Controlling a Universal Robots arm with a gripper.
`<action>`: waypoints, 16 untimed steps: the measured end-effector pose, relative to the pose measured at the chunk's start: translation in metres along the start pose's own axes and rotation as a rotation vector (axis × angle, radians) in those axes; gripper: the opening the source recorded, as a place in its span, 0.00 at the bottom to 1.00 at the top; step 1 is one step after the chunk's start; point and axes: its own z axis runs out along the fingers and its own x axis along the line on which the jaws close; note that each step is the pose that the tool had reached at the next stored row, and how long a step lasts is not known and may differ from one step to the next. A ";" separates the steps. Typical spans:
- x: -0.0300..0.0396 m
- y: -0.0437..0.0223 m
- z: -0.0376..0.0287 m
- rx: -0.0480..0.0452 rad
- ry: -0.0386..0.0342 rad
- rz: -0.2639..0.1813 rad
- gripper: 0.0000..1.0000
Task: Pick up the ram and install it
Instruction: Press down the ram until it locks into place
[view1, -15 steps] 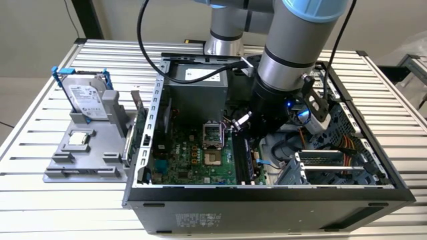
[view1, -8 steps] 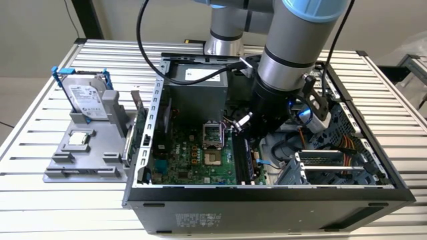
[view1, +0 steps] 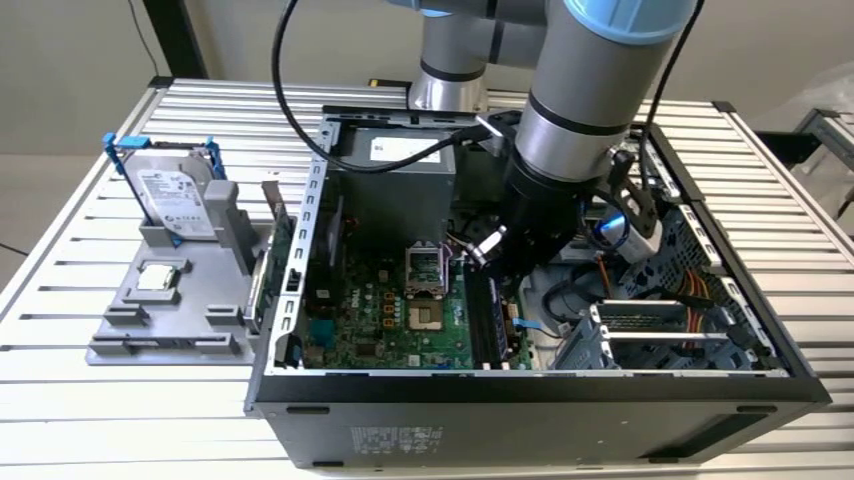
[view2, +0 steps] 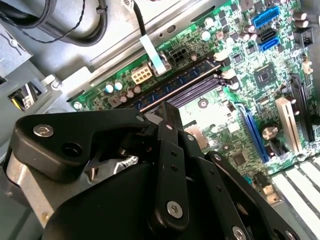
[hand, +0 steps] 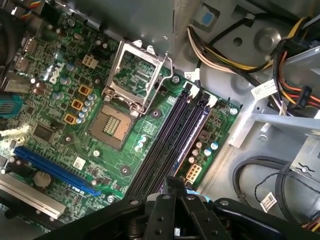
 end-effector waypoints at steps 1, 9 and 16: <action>0.0000 0.0001 0.0000 0.0003 -0.0001 -0.007 0.00; -0.0001 0.0002 0.0000 0.0027 -0.0012 -0.056 0.00; -0.0002 0.0004 0.0000 0.0044 -0.0020 -0.093 0.00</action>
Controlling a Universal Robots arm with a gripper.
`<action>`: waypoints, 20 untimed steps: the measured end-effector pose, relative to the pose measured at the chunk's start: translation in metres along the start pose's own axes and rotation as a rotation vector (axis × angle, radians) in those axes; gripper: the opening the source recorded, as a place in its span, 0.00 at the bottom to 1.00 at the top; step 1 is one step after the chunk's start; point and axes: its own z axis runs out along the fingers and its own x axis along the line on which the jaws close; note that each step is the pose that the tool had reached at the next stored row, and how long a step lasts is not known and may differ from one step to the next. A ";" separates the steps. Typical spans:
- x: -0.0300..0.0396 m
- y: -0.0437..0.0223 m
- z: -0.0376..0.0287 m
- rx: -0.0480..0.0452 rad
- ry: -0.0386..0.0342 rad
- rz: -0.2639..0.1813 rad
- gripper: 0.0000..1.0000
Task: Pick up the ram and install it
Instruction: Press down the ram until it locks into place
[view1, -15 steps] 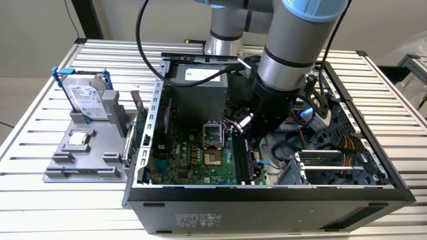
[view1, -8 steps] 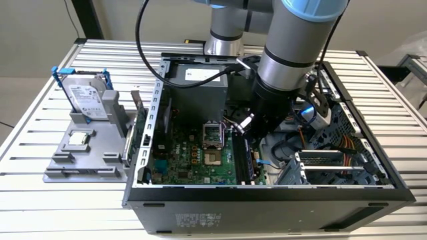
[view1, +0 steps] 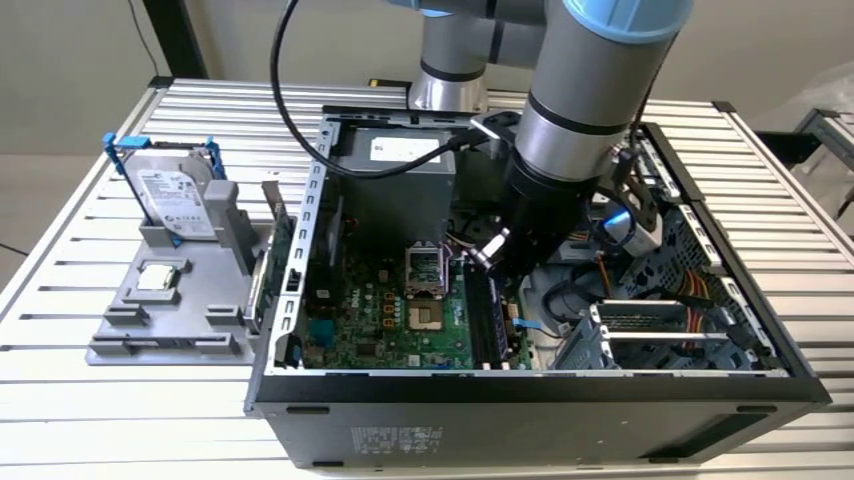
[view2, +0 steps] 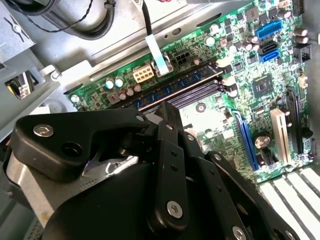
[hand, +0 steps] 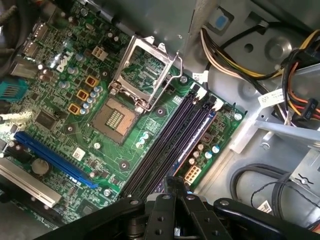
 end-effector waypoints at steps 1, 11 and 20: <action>0.0000 0.0000 0.0000 0.0003 -0.0001 -0.006 0.00; -0.0002 0.0004 0.0001 0.0033 -0.0015 -0.070 0.00; 0.0007 0.0012 0.0005 0.0073 -0.0033 -0.155 0.00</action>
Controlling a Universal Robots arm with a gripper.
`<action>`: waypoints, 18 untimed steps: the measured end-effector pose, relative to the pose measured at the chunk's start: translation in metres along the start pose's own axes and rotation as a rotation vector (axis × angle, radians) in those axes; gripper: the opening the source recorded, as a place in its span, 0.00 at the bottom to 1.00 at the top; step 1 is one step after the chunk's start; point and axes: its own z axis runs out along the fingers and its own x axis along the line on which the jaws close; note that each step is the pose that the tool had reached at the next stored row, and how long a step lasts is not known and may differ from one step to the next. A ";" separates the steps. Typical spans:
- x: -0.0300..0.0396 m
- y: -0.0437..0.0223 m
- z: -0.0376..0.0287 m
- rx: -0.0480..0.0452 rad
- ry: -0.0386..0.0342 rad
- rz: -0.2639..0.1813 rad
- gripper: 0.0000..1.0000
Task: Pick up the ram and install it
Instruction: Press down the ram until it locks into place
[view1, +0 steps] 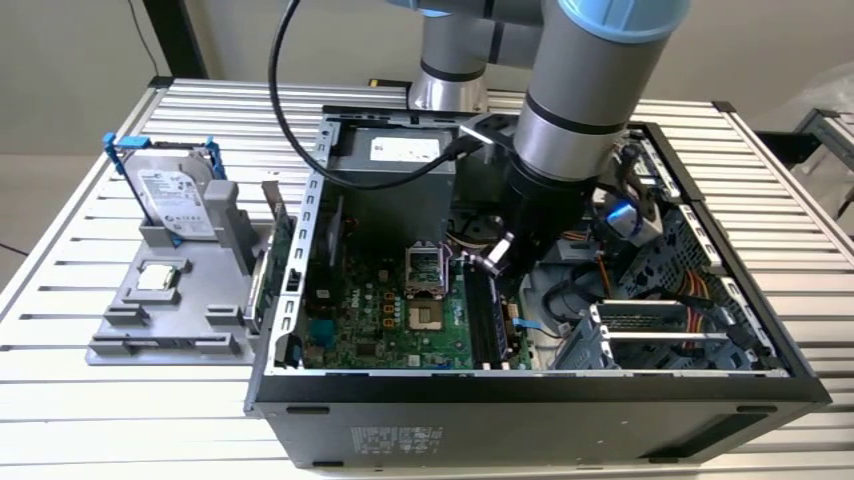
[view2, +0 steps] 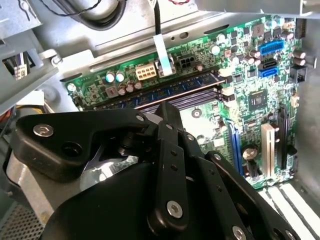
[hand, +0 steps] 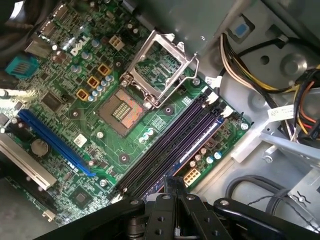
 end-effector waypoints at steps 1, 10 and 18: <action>0.0001 0.0001 0.0000 0.0005 -0.0003 -0.011 0.00; 0.0000 0.0013 0.0001 0.0056 -0.0026 -0.119 0.00; -0.0005 0.0021 0.0004 0.0099 -0.0044 -0.209 0.00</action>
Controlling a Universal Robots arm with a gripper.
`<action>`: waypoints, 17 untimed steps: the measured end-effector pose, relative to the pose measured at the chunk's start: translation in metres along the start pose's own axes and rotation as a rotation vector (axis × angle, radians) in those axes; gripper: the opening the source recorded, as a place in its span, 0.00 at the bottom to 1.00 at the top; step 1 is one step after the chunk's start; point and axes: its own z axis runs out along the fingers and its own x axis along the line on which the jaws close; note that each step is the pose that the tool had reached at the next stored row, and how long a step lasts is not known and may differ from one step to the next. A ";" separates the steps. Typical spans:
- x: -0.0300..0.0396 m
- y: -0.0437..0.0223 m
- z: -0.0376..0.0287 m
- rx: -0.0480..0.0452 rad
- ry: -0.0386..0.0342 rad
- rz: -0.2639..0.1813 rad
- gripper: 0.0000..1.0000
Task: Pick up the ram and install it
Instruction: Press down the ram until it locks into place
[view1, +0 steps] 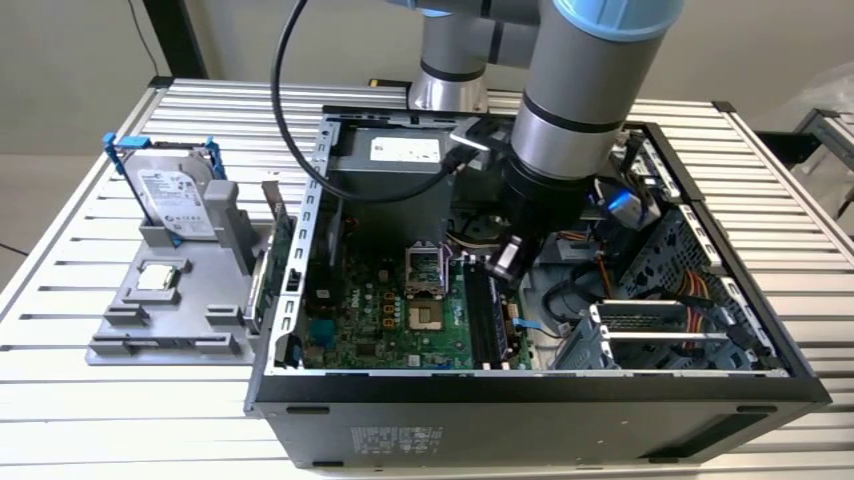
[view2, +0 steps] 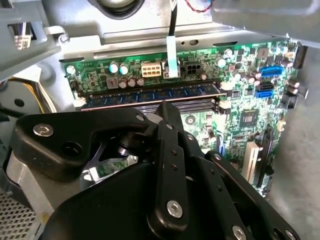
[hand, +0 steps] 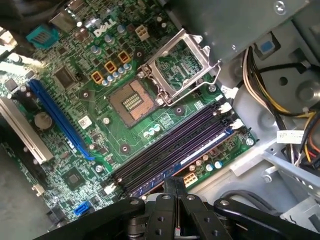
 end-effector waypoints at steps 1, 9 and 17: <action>-0.0001 0.0001 0.0000 0.0005 -0.0002 -0.011 0.00; -0.0008 0.0006 0.0001 0.0045 -0.0021 -0.097 0.00; -0.0015 0.0011 0.0003 0.0088 -0.0040 -0.186 0.00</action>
